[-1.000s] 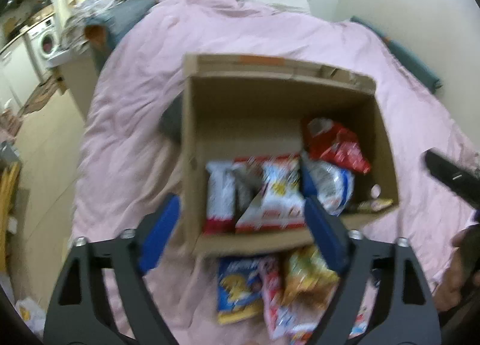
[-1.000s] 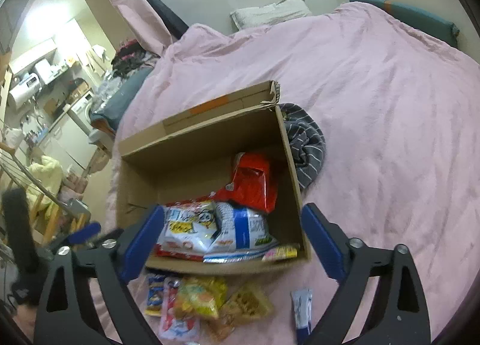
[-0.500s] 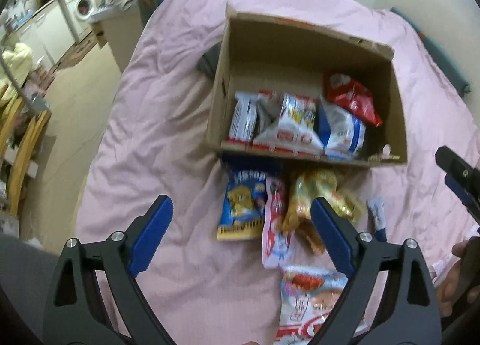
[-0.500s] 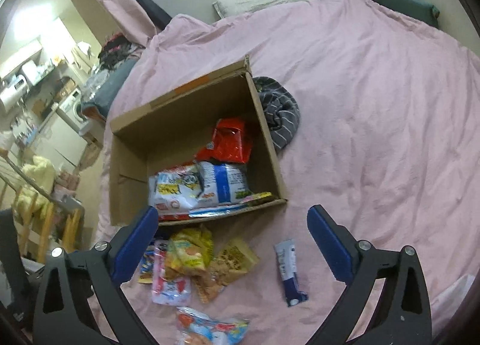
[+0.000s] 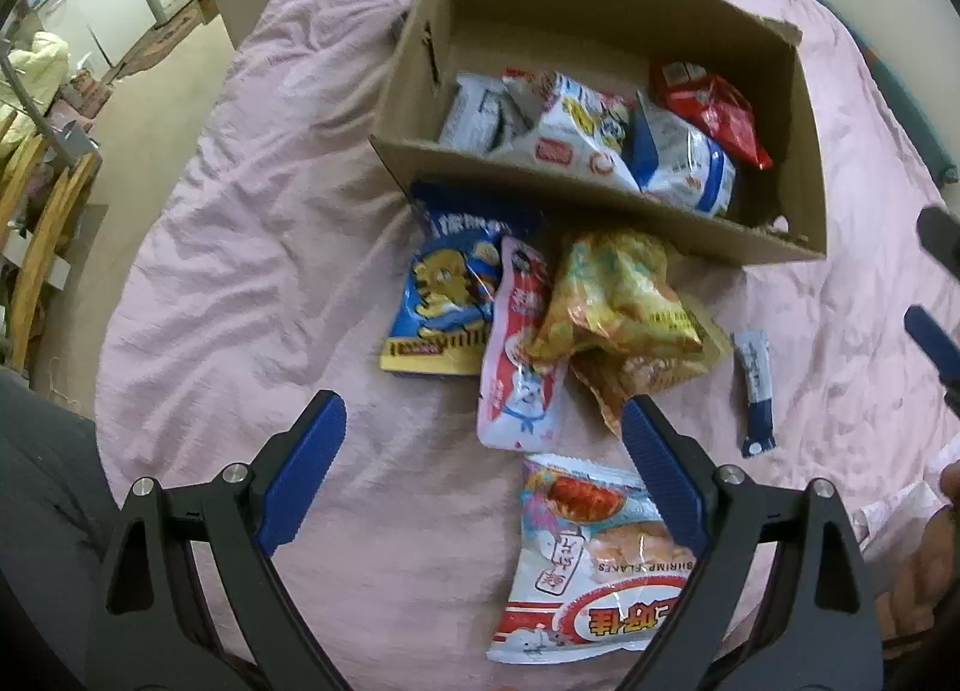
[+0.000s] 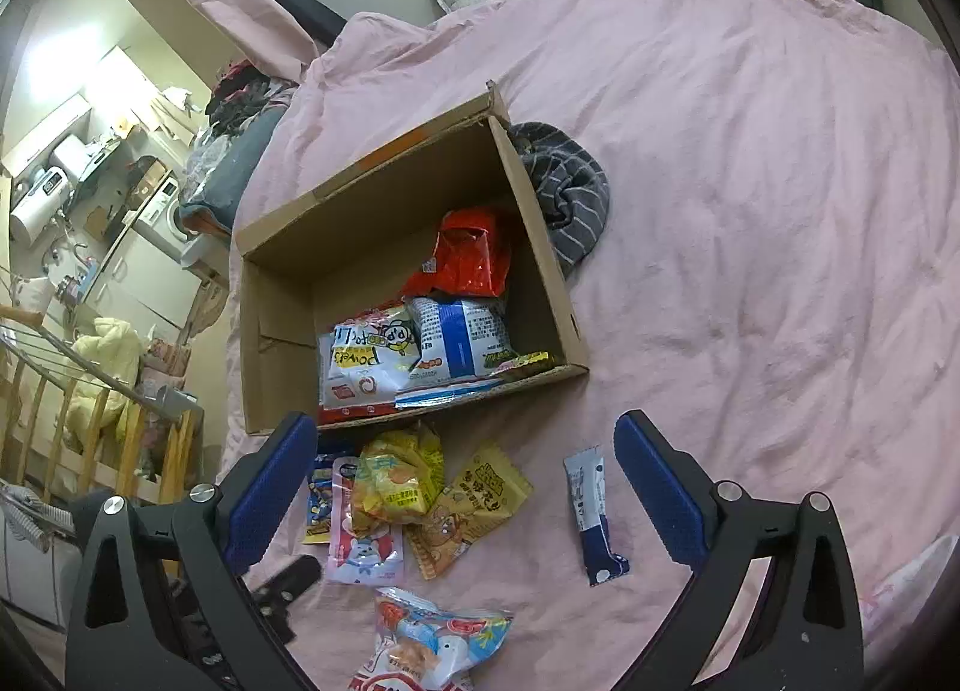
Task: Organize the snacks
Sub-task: 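Move both open grippers back from the box toward the snack pile, then grasp the white-red shrimp flakes bag with the left gripper and lift it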
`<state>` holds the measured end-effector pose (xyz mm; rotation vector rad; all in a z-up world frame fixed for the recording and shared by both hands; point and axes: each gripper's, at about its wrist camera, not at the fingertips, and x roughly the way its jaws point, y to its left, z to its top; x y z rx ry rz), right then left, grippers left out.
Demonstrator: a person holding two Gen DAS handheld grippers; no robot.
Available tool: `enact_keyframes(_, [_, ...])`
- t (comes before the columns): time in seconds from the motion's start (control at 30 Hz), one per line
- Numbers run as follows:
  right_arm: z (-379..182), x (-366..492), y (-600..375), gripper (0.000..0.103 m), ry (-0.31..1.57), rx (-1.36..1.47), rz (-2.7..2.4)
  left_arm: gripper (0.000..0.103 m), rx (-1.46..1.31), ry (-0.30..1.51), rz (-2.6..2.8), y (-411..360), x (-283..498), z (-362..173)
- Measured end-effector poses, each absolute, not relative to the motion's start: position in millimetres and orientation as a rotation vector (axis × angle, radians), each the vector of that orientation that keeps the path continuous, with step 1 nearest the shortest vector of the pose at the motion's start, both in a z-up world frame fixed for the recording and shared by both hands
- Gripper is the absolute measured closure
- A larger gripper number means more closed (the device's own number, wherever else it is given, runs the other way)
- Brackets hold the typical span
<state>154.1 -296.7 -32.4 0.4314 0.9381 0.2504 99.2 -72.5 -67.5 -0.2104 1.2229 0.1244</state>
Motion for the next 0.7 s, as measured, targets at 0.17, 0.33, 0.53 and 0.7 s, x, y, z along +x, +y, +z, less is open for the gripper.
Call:
enact_keyframes(0.17, [-36.6,155.0,-294.0,0.002,0.949,0.413,0.249,0.012,-0.206,1.252,0.104,-82.5,100.4,-76.9])
enact_keyframes(0.33, [-37.4,155.8,-293.1,0.002,0.954,0.42,0.249,0.012,-0.167,1.285,0.068,-97.8,98.9,-86.4])
enact_keyframes(0.53, [-40.3,156.9,-302.6,0.002,0.975,0.453,0.255,0.012,-0.123,1.384,-0.001,-122.6,94.5,-111.4])
enact_keyframes(0.7, [-51.4,155.8,-318.4,0.002,1.012,0.503,0.218,0.012,-0.129,1.411,-0.021,-132.1,95.0,-122.4])
